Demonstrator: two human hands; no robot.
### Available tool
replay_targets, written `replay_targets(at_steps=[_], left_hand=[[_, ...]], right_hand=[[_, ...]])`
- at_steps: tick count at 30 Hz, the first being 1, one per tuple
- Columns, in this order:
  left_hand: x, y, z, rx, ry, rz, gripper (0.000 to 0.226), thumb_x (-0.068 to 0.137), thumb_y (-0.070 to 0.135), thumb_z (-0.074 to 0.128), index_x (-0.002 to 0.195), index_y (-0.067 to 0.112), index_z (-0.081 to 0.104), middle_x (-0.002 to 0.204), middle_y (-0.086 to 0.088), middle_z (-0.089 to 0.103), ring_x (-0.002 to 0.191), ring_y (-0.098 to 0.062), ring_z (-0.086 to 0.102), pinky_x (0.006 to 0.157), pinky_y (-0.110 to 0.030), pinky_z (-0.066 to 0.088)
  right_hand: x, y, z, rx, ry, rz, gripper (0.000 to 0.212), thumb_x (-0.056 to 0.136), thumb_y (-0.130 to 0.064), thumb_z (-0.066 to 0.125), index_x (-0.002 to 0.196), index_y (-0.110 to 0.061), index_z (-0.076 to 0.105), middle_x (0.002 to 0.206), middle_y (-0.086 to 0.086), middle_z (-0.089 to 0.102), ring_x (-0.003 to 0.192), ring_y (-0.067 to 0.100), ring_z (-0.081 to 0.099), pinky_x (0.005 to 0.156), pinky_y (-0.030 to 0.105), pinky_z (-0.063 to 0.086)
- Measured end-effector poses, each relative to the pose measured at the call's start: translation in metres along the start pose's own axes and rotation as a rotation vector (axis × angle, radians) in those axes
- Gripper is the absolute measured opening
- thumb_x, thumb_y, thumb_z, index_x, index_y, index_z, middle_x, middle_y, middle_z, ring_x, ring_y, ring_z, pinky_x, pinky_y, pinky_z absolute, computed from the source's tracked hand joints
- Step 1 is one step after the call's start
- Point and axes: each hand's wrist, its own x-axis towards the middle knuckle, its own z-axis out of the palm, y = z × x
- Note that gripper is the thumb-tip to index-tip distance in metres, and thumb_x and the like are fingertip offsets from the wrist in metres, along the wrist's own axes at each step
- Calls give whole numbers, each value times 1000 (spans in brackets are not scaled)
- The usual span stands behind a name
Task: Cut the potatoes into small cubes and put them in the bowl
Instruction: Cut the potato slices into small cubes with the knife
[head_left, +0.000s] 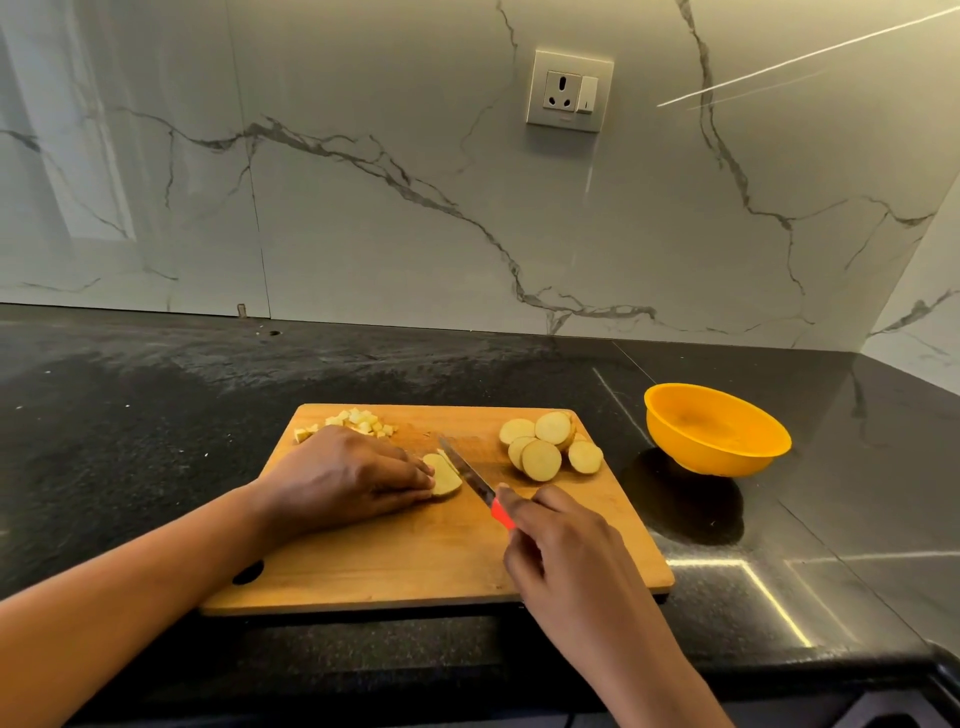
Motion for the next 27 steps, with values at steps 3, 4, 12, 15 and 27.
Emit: replay_targets(at_steps=[3,4,12,15,27], left_hand=[[0,-1,0,-6,-5,0,31,90,41,50,100,22,73,98,8,72,92,0,66,79,-13,53],[0,-1,1,-7,-5,-2,31,90,41,50,101,23,73,99,8,72,92,0,66,80,-13,53],[0,-4,0,-48,0,-1,45,96,51,37,102,23,72,100,9,72,92,1,66,80,-11,51],[1,-3,0,-60,9,5,45,96,51,37,101,22,72,100,8,72,92,0,67,78,-13,53],[1,-10,-6,-75,-62,48,32,93,42,52,107,20,72,102,9,72,97,1,65,74,-25,58]], right_hand=[[2,-2,5,-6,-26,-7,46,99,-28,41,145,-31,35,102,-15,41,89,5,48,70,15,35],[2,-2,5,-8,-35,-9,46,99,-28,41,145,-31,35,102,-15,41,89,5,48,69,14,34],[4,0,4,-7,-66,-24,47,99,-27,42,145,-30,35,105,-13,43,91,6,48,71,14,36],[4,0,4,2,-69,-13,47,98,-26,44,144,-31,36,103,-14,42,89,4,47,71,13,34],[15,-6,7,-51,-96,-54,50,100,-27,40,148,-25,28,115,-8,44,89,5,45,66,13,31]])
